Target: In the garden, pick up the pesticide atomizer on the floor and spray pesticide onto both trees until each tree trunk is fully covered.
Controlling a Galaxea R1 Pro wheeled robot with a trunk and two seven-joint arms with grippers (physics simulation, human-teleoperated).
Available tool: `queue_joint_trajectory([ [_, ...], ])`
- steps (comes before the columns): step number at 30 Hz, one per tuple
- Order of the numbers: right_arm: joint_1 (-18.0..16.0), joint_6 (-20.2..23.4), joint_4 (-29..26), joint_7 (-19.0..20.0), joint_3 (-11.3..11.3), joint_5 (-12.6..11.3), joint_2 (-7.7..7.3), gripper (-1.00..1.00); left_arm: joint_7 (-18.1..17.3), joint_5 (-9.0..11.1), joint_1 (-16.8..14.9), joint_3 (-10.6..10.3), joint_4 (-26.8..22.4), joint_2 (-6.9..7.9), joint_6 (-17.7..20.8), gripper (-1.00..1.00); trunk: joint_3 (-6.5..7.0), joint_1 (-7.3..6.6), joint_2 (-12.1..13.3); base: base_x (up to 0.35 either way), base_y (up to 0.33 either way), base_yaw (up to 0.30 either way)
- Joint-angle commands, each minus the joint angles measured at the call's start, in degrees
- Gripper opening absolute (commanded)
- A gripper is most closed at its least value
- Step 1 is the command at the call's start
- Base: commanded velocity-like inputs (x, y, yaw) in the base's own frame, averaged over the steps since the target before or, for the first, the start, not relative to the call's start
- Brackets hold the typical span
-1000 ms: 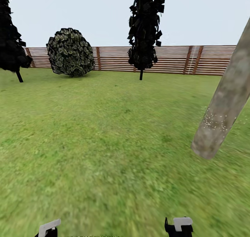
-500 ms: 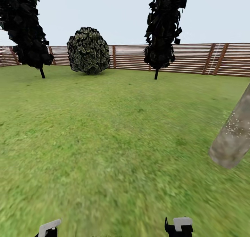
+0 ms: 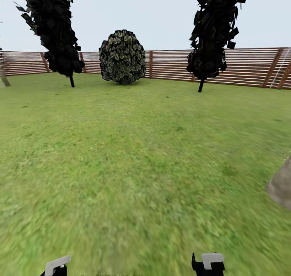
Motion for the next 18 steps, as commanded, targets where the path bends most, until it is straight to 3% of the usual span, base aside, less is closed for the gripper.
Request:
queue_joint_trajectory([
  [1,-0.04,-0.12,0.04,-0.27,-0.42,0.60,0.01,1.00,-0.04,-0.59,-0.06,0.49,0.08,-0.01,-0.22,-1.00,-0.09,-0.01,-0.02,0.000,0.000,0.274],
  [18,-0.03,-0.12,-0.04,-0.31,-0.42,0.60,0.01,1.00,-0.04,-0.66,-0.04,0.49,0.17,-0.01,-0.22,-1.00,-0.86,-0.01,-0.02,0.000,0.000,0.274],
])
